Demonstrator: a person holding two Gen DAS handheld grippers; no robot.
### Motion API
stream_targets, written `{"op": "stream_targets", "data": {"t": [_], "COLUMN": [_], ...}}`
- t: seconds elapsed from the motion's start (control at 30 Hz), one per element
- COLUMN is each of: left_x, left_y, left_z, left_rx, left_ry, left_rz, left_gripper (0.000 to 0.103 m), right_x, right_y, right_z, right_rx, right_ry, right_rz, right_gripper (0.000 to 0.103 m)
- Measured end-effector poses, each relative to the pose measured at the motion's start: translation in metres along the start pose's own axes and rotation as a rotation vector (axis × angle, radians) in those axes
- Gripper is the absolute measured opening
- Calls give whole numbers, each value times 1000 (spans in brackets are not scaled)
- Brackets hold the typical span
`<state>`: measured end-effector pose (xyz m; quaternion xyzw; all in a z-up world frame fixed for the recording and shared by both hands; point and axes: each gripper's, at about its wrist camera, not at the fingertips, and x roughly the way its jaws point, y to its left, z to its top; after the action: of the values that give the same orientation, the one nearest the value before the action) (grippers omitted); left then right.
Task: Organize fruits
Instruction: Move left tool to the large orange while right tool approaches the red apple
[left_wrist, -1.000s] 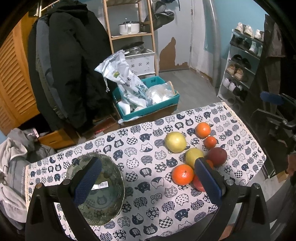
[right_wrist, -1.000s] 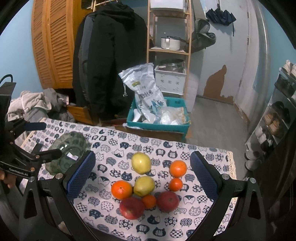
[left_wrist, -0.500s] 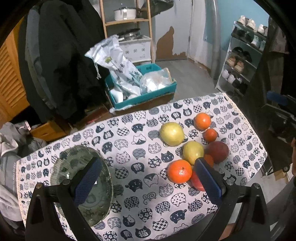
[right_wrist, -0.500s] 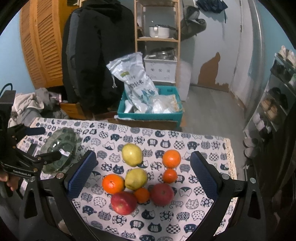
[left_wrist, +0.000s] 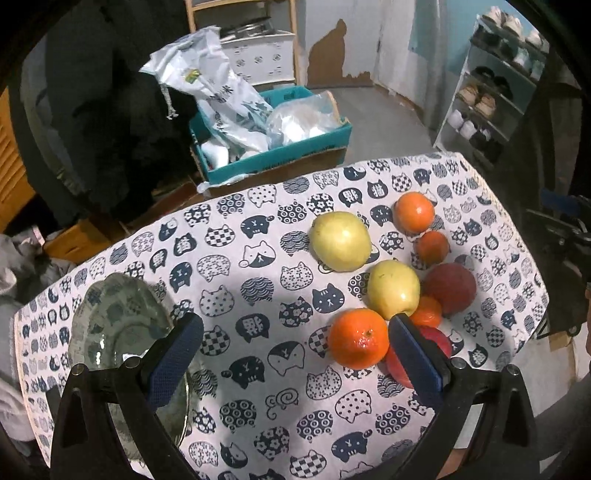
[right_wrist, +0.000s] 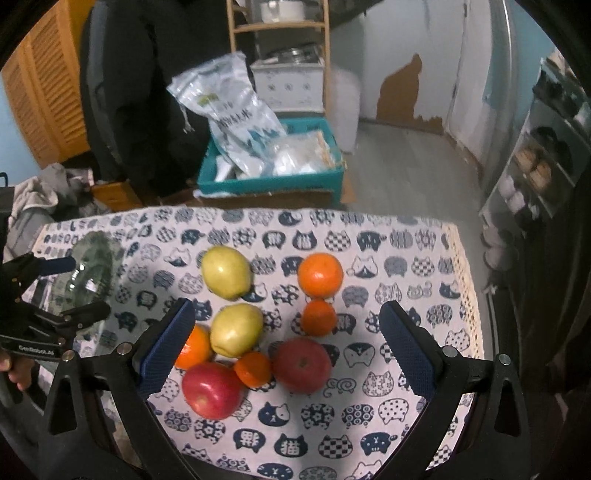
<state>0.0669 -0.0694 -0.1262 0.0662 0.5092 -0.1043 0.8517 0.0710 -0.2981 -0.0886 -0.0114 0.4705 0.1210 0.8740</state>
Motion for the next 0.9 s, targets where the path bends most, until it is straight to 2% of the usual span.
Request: {"op": "stream_targets", "data": {"t": [0.13, 0.47, 0.67, 0.9], "left_x": [16, 58, 73, 88], "left_y": [-6, -5, -5, -10], "left_z": [2, 0, 0, -5], "left_rx": [21, -36, -77, -74], "left_ry": [29, 151, 187, 224], "left_rz": [-3, -46, -71, -88], "left_gripper": [102, 102, 102, 102], "right_x": [22, 77, 103, 132], "right_y": [-5, -18, -25, -33], "right_z": [-6, -30, -42, -60], "right_rx": [4, 38, 65, 93], "right_ry": [57, 207, 278, 353], "right_rz": [-6, 1, 5, 9], "right_gripper": [99, 95, 94, 90]}}
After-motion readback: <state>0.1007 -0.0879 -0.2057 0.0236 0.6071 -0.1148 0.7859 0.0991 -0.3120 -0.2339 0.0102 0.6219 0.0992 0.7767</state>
